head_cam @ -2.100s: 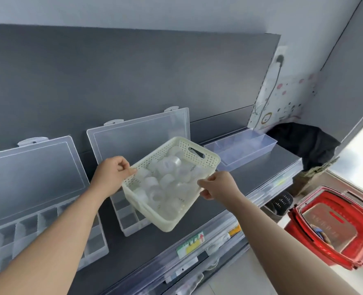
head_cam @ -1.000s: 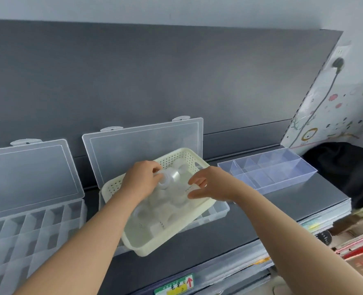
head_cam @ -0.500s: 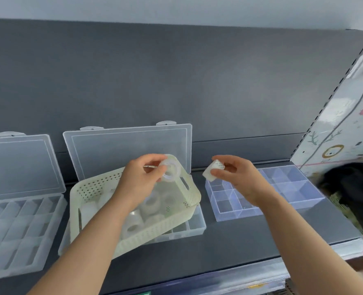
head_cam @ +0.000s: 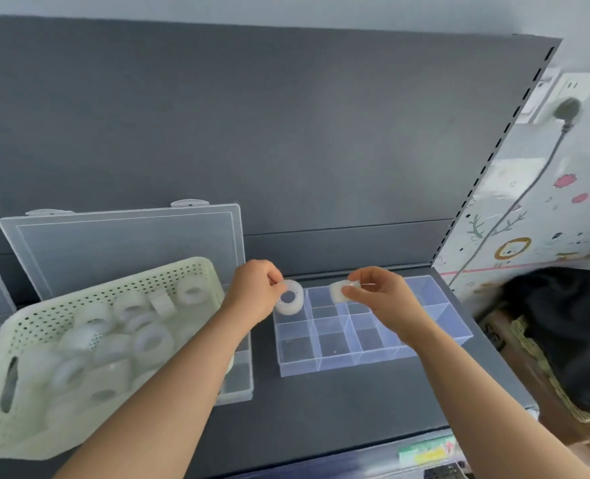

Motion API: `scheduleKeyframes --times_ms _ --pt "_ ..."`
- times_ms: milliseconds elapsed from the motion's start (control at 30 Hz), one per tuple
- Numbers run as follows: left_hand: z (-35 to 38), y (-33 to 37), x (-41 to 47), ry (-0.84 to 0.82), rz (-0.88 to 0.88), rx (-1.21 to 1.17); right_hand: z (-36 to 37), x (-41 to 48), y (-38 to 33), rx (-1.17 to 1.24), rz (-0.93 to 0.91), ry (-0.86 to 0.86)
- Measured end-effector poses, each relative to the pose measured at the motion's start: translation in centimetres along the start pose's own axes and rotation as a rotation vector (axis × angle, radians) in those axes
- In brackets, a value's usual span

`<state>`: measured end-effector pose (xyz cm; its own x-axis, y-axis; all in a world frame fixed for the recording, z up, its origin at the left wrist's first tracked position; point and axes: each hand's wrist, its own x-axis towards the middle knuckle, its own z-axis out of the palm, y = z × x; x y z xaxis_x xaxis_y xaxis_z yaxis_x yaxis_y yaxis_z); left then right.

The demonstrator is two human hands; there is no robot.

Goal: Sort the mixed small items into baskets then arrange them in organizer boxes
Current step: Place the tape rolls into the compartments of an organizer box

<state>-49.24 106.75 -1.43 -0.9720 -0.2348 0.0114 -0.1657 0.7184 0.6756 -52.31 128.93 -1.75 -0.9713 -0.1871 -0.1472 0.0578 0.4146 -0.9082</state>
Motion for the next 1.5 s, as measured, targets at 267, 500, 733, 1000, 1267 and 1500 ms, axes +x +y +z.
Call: scheduleKeyframes --times_ms 267,500,733,1000,1267,1500 --pt "3.7 0.8 0.0 0.065 -0.146 0.156 -2.2 3.2 2.3 -0.127 -0.065 -0.247" --pt "4.7 0.4 -0.6 0.103 -0.179 0.109 -3.6 4.0 3.6 -0.106 -0.082 -0.313" --pt "5.8 -1.1 -3.0 0.248 -0.204 -0.009 -3.1 5.1 2.8 -0.137 -0.172 -0.328" --pt "6.0 -1.1 -4.6 0.125 -0.292 -0.243 2.1 6.5 0.3 -0.427 -0.494 -0.538" --pt "5.7 -1.6 -4.9 0.086 -0.295 -0.287 3.8 6.9 0.6 -0.749 -0.641 -0.661" --pt "5.8 -1.2 -4.9 0.094 -0.303 -0.242 3.7 6.7 0.7 -0.743 -0.683 -0.674"
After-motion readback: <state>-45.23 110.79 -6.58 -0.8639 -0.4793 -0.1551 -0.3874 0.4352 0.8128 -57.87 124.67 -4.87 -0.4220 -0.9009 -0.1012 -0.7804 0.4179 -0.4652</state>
